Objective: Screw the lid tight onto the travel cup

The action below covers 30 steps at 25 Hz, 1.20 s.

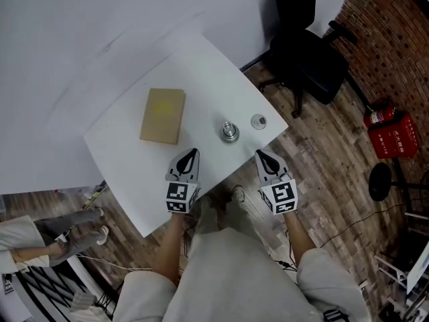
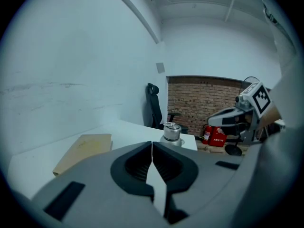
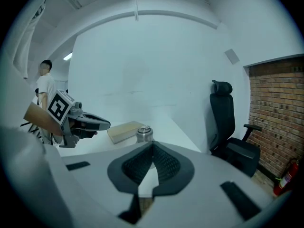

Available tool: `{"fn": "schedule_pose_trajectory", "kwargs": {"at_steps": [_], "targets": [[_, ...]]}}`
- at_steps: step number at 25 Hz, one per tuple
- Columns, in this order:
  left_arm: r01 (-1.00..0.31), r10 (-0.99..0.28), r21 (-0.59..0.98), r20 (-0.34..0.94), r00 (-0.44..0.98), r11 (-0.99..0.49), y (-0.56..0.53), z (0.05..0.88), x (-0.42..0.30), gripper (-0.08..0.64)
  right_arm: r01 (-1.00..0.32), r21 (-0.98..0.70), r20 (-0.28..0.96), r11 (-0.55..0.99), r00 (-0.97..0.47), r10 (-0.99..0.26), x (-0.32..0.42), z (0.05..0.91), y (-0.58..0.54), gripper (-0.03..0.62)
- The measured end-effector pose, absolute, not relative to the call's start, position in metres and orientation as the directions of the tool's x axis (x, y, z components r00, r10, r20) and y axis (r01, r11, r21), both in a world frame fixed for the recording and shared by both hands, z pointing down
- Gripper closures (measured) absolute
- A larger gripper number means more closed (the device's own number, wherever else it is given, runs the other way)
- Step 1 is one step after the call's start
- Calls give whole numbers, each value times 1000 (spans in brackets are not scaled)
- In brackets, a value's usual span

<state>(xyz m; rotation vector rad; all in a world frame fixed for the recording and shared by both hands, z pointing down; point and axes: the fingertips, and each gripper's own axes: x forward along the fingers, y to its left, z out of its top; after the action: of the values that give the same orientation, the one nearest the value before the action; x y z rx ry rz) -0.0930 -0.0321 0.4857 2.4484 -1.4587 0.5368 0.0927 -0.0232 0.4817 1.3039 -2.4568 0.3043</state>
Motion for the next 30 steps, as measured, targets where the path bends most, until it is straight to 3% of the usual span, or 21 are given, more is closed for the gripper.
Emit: {"fn": "schedule_pose_trajectory", "kwargs": {"at_steps": [21,25,28,30], "targets": [[-756,-669,107,397,628,-646,-51,551,-74,543,-879,-51,443,474,-445,-778,83,529,-21,592],[-690,-606,123,389,694,-713,-47,566,-58,295,-880,-47,463,473,-439,-770,86,540,-19,592],[-645,-566,102,390,726,-758,-48,572,-44,230,-881,-46,475,471,-434,-765,89,546,-19,592],[-630,-552,96,395,735,-770,-51,577,-39,224,-882,-47,479,469,-432,-764,90,548,-21,592]]}}
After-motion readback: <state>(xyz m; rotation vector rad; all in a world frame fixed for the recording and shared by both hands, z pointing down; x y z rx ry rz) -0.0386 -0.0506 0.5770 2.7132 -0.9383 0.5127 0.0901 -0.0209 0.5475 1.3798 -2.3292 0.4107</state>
